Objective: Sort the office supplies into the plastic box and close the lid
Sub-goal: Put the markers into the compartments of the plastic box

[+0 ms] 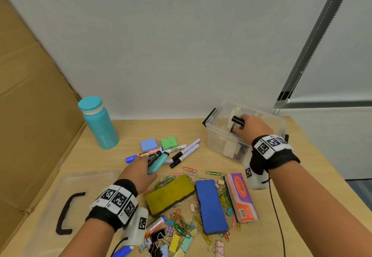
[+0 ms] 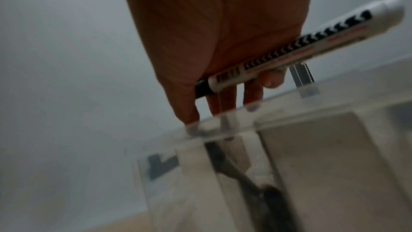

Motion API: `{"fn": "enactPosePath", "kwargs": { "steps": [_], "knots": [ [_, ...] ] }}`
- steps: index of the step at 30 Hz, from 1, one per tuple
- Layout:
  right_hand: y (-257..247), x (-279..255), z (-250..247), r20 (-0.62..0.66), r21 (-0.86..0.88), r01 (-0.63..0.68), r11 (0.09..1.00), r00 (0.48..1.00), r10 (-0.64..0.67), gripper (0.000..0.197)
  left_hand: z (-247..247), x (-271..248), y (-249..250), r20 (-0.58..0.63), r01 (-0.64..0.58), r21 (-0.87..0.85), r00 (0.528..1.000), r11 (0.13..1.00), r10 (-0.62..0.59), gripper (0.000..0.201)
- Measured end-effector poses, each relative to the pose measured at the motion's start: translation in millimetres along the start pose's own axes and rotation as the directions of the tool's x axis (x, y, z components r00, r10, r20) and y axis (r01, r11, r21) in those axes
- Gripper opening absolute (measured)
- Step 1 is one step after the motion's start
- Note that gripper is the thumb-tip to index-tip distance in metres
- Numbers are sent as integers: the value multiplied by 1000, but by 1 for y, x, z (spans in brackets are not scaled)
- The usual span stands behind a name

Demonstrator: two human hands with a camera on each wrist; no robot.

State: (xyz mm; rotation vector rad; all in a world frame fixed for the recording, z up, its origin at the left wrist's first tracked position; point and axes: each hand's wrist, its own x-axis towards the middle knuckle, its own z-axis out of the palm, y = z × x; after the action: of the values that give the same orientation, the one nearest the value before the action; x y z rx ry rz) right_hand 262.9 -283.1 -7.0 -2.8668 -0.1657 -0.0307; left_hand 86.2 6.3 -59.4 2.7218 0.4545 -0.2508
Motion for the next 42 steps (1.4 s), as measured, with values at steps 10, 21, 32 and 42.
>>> {"fn": "enactPosePath", "kwargs": {
  "steps": [10, 21, 32, 42],
  "knots": [
    [19, -16, -47, -378, 233, 226, 946, 917, -126, 35, 6, -1, -2, 14, -17, -19, 1000, 1000, 17, 30],
    [14, 11, -36, -366, 100, 263, 960, 906, -210, 26, 7, -1, 5, -6, -60, -42, 998, 997, 60, 40],
    [14, 30, -14, 268, -465, 103, 879, 963, 29, 35, 6, -4, 1, -18, -78, -61, 997, 995, 77, 36],
    [30, -7, -22, -79, 144, 153, 978, 987, -143, 36, 8, -3, 5, -31, -109, -72, 994, 991, 107, 38]
  ]
}}
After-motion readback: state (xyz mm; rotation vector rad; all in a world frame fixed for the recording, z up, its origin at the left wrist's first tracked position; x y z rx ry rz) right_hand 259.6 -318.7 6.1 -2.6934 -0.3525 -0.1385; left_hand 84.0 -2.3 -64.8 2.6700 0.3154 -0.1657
